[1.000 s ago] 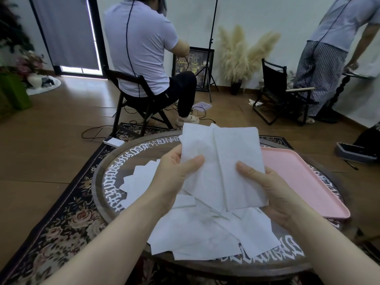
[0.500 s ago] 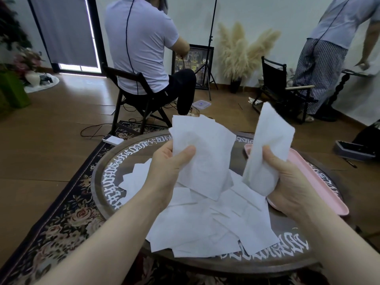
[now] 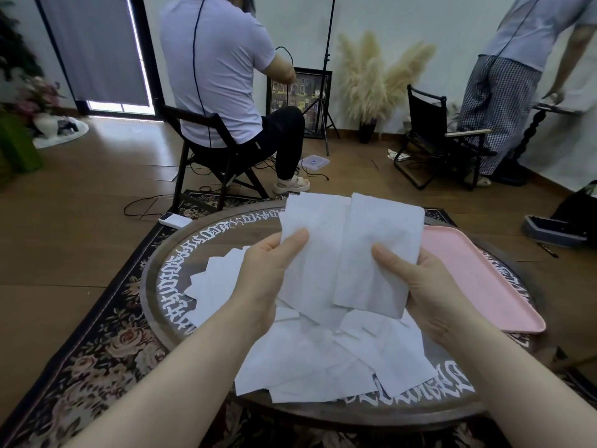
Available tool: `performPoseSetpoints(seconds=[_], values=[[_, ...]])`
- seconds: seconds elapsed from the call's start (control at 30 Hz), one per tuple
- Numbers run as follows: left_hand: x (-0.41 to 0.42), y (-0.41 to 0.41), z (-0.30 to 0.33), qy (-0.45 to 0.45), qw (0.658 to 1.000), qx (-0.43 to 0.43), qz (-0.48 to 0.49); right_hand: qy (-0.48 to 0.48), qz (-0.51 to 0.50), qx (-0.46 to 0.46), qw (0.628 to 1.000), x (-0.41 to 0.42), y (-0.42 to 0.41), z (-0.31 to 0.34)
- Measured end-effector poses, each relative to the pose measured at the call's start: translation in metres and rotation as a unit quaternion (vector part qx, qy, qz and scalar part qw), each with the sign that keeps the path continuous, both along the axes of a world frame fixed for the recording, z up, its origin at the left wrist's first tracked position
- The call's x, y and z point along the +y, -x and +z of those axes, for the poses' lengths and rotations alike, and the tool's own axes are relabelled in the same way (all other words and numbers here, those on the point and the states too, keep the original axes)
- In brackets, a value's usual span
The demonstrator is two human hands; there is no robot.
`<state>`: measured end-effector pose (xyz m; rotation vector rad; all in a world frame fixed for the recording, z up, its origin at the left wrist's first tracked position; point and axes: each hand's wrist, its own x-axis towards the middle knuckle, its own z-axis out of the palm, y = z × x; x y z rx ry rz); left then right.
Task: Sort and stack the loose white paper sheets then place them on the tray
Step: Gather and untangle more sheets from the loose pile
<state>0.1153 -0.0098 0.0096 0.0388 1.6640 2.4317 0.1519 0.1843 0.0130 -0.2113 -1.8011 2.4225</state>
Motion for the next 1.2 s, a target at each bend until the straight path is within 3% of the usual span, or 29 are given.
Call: performPoseSetpoints(seconds=[0.27,0.5,0.57,0.83,1.03,1.13,1.2], values=[[0.001,0.002,-0.001,-0.011,0.998,0.015,0.052,-0.022,-0.055,0.036,0.998,0.004,0.001,0.0],[-0.009,0.006,0.003,0.072,0.95,0.139,0.271,-0.09,-0.139,0.096,0.982,0.015,0.002,0.004],[-0.008,0.002,0.005,0.086,0.952,0.148,0.254,-0.104,-0.132,0.104,0.98,0.013,0.001,0.004],[0.003,-0.003,-0.001,0.14,0.965,0.128,0.179,-0.019,-0.018,0.089,0.996,0.004,0.002,0.006],[0.005,-0.006,0.001,0.156,0.956,0.224,0.112,-0.012,-0.007,0.081,0.997,0.007,0.004,0.006],[0.003,-0.006,0.004,0.181,0.956,0.211,0.096,-0.015,0.007,0.078,0.997,0.009,0.004,0.005],[0.003,-0.006,0.006,0.152,0.974,0.159,0.056,-0.021,0.017,0.076,0.997,0.01,0.004,0.004]])
